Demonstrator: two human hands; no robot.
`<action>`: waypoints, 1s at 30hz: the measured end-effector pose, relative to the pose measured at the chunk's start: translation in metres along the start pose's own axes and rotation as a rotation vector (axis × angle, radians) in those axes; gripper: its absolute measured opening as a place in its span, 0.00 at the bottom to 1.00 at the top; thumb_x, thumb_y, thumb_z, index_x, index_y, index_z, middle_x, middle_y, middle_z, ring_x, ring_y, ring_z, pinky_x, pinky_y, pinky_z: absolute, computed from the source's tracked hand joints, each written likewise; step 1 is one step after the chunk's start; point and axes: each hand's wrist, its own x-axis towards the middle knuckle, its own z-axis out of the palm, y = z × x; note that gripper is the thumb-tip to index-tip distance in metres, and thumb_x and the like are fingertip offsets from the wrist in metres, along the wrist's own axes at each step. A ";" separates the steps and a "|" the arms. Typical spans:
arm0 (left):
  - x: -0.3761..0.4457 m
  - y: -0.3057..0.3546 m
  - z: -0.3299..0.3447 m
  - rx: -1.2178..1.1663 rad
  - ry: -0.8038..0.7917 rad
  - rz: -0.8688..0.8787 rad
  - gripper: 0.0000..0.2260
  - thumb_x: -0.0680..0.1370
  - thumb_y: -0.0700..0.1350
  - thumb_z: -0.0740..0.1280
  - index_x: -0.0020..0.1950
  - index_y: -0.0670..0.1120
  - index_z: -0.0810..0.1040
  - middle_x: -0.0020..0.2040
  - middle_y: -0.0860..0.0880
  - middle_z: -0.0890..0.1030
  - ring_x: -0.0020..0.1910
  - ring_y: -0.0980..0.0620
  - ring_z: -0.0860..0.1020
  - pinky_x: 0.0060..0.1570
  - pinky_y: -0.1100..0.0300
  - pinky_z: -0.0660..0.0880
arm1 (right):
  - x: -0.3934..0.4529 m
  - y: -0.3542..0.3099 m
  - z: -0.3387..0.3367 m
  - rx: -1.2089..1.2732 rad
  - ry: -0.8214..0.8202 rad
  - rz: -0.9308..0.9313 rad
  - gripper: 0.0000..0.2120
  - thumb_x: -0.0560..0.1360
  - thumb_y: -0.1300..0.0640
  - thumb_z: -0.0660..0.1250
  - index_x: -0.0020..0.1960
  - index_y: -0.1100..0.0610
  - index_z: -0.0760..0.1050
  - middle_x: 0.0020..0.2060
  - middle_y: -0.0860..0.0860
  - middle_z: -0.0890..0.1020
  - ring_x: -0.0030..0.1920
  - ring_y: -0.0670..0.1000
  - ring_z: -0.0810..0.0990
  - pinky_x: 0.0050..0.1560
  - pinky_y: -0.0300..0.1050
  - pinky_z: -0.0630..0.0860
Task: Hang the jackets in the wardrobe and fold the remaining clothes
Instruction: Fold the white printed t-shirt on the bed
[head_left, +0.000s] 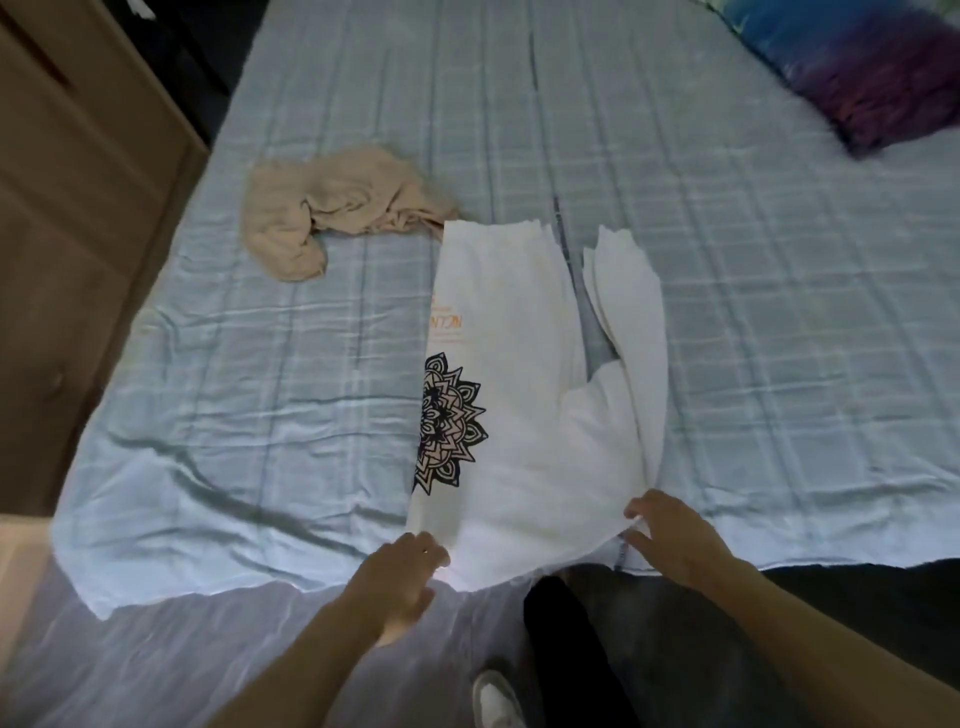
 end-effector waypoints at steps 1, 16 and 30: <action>0.007 -0.002 -0.011 -0.013 0.036 0.001 0.18 0.82 0.50 0.61 0.72 0.54 0.67 0.71 0.54 0.68 0.68 0.53 0.68 0.66 0.58 0.68 | 0.004 0.000 -0.005 0.025 0.065 0.017 0.15 0.80 0.50 0.63 0.64 0.54 0.73 0.62 0.52 0.75 0.64 0.52 0.73 0.65 0.41 0.66; 0.257 0.052 -0.159 -0.329 0.262 0.051 0.14 0.82 0.51 0.63 0.67 0.52 0.73 0.63 0.54 0.76 0.58 0.55 0.74 0.59 0.64 0.67 | 0.178 0.014 -0.122 0.287 0.351 0.081 0.24 0.79 0.52 0.65 0.73 0.54 0.66 0.71 0.51 0.68 0.72 0.50 0.64 0.71 0.41 0.61; 0.473 0.102 -0.211 -0.829 0.176 -0.039 0.23 0.74 0.56 0.71 0.68 0.66 0.71 0.73 0.49 0.64 0.68 0.50 0.66 0.64 0.67 0.65 | 0.313 0.027 -0.149 0.245 0.417 0.060 0.21 0.81 0.48 0.61 0.72 0.55 0.71 0.72 0.51 0.71 0.73 0.51 0.67 0.75 0.44 0.61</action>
